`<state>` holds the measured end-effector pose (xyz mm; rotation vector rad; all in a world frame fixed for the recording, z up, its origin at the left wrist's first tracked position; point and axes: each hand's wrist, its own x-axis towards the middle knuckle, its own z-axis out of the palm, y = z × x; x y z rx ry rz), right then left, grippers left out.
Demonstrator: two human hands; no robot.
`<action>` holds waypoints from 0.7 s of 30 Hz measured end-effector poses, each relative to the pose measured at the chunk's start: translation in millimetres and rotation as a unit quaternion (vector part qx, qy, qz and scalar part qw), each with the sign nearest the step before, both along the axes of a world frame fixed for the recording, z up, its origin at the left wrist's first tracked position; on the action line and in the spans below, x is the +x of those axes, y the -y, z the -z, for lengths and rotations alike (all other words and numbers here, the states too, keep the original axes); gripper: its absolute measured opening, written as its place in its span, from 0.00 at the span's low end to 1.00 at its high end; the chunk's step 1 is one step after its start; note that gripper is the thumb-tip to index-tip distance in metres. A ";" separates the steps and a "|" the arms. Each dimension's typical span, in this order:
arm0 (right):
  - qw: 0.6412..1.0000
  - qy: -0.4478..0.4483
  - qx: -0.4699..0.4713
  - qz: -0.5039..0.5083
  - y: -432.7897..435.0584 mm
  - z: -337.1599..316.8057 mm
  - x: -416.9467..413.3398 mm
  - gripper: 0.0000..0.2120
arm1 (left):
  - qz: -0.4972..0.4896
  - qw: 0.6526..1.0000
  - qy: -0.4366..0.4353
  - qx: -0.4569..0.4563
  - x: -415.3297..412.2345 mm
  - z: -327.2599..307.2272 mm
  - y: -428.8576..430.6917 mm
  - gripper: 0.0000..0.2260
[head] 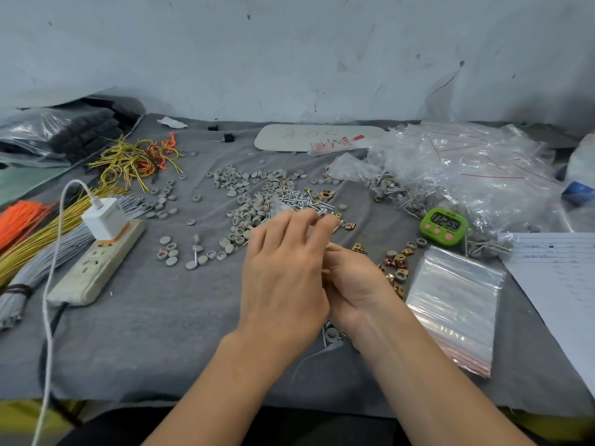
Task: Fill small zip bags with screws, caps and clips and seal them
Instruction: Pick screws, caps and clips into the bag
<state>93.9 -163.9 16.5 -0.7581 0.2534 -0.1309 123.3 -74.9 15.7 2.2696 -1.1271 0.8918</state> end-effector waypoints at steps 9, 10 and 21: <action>0.983 -0.025 -0.178 -0.035 4.3 7.7 -0.2 0.14 | 0.102 0.974 -0.169 0.111 15.7 -11.9 -23.0 0.41; 0.986 0.002 -0.160 -0.041 6.7 6.7 -1.1 0.14 | 0.102 0.974 -0.149 0.138 19.6 -12.4 -26.0 0.44; 0.984 0.039 -0.108 -0.136 18.7 0.4 -6.2 0.15 | 0.062 0.989 -0.068 0.115 29.7 -3.2 -34.0 0.31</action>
